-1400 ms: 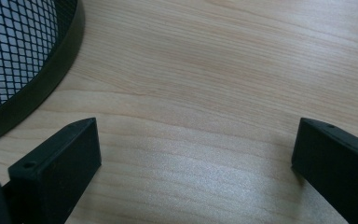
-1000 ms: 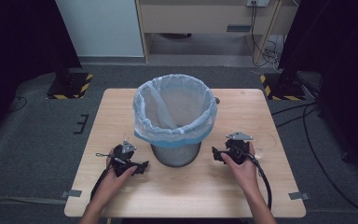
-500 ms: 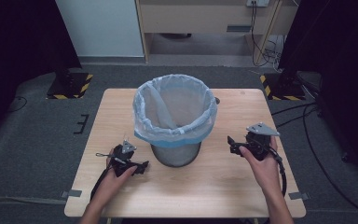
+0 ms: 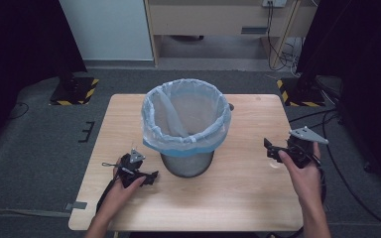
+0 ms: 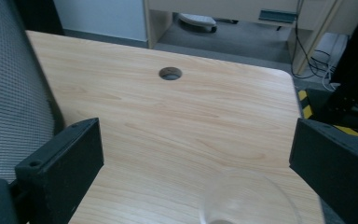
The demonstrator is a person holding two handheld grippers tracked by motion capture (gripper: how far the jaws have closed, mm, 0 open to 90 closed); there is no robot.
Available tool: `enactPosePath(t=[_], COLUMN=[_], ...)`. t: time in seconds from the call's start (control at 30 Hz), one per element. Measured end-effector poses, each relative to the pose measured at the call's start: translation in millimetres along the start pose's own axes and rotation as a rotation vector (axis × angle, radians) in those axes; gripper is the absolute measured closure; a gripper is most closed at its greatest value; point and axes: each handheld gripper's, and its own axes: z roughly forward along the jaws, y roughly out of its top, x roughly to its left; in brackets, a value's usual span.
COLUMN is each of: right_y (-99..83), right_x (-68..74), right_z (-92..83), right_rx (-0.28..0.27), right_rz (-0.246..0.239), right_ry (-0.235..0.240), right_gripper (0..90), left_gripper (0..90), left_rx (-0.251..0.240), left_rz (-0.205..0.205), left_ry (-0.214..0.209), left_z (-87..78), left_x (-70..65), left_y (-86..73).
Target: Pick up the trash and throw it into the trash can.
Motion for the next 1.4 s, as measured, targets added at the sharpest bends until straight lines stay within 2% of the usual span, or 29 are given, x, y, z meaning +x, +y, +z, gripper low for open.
enactPosePath(t=[0.03,0.07,0.23,0.33,0.43,0.63,0.67,0.77,1.03,1.17,1.3,1.33,1.4], right_y=[0.0,-1.3,-5.4,-10.5,-23.0,-39.1,-46.7,-52.9,-69.2,-80.4,-84.0,-84.4,-84.3], right_x=[0.0,-7.9,-21.9,-28.7,-36.7,-38.3,-39.7,-41.4,-41.4,-40.6,-40.4,-40.7,-42.2], right_z=[0.0,-2.7,-5.6,-4.1,2.8,13.1,17.6,20.5,28.9,37.9,40.5,41.2,41.3], right_rx=[0.000,-0.007,-0.012,-0.003,0.027,0.065,0.080,0.090,0.112,0.133,0.127,0.112,0.098], right_rz=[0.000,0.011,0.032,0.038,0.049,0.063,0.070,0.072,0.040,0.018,-0.002,-0.013,-0.007], right_ry=[0.000,-0.010,-0.026,-0.037,-0.039,-0.010,0.003,0.007,0.022,0.014,0.019,0.020,0.023], right_gripper=[2.8,2.7,2.4,2.4,2.5,4.0,4.0,3.7,4.5,7.9,11.7,15.4,18.3], left_gripper=[0.0,0.0,0.0,0.0,0.0,0.0,0.0,0.0,0.0,0.0,0.0,0.0,0.0], left_rx=[0.000,0.000,0.000,0.000,0.000,0.000,0.000,0.000,0.000,0.000,0.000,0.000,0.000], left_rz=[0.000,0.000,0.000,0.000,0.000,0.000,0.000,0.000,0.000,0.000,0.000,0.000,0.000], left_ry=[0.000,0.000,0.000,0.000,0.000,0.000,0.000,0.000,0.000,0.000,0.000,0.000,-0.001], left_z=[0.0,0.0,0.0,0.0,0.0,0.0,0.0,0.0,0.0,0.0,0.0,0.0,0.0], left_x=[0.0,0.0,0.0,0.0,0.0,0.0,0.0,0.0,0.0,0.0,0.0,0.1,0.1], left_y=[0.0,0.0,0.0,0.0,0.0,0.0,0.0,0.0,0.0,0.0,0.0,0.0,0.0])
